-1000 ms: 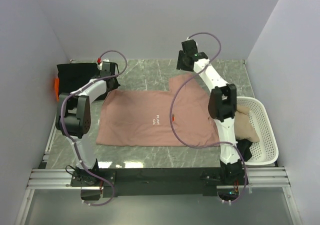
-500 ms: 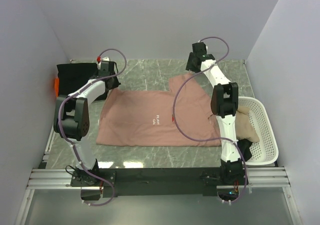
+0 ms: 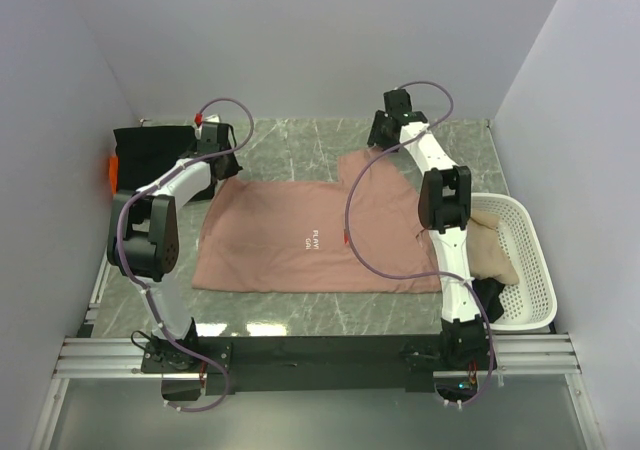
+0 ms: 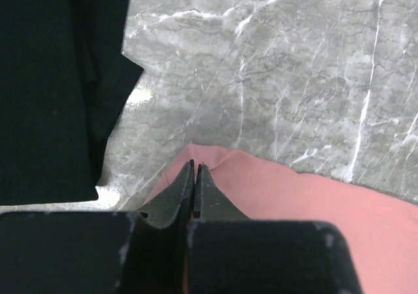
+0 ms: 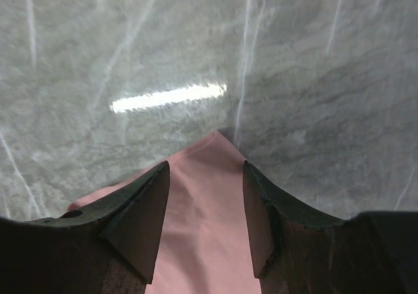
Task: Fold and stack the t-shirts
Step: Fold the tshirt
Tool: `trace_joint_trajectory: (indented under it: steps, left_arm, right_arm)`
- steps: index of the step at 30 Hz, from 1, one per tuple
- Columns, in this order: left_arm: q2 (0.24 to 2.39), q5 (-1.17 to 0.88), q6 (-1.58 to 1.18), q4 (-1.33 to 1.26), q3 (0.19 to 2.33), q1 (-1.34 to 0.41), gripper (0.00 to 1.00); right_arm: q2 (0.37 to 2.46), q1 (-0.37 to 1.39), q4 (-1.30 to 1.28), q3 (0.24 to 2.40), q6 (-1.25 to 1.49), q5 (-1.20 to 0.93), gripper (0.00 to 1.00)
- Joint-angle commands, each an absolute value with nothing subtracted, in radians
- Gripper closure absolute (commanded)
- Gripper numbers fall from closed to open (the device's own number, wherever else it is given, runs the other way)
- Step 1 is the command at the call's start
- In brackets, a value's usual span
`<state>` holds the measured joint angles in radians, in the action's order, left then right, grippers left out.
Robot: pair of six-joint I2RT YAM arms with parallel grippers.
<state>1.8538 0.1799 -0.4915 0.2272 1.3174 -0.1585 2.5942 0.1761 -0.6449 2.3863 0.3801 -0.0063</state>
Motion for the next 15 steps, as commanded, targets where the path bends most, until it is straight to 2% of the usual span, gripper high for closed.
trace_joint_trajectory:
  steps: [1,10,13,15]
  left_arm:
    - [1.795,0.167,-0.492,0.209,1.327,-0.158,0.99]
    - [1.789,0.166,-0.489,0.206,1.319,-0.156,0.99]
    - [1.789,0.166,-0.488,0.202,1.318,-0.156,0.99]
    - [1.792,0.164,-0.486,0.201,1.318,-0.156,0.99]
  right_arm:
    - [2.603,0.166,-0.684,2.424,0.405,-0.022,0.44]
    - [2.585,0.16,-0.667,2.402,0.443,0.05,0.46]
    - [2.533,0.158,-0.602,2.303,0.452,0.054,0.46]
    - [2.537,0.158,-0.592,2.319,0.453,0.058,0.46]
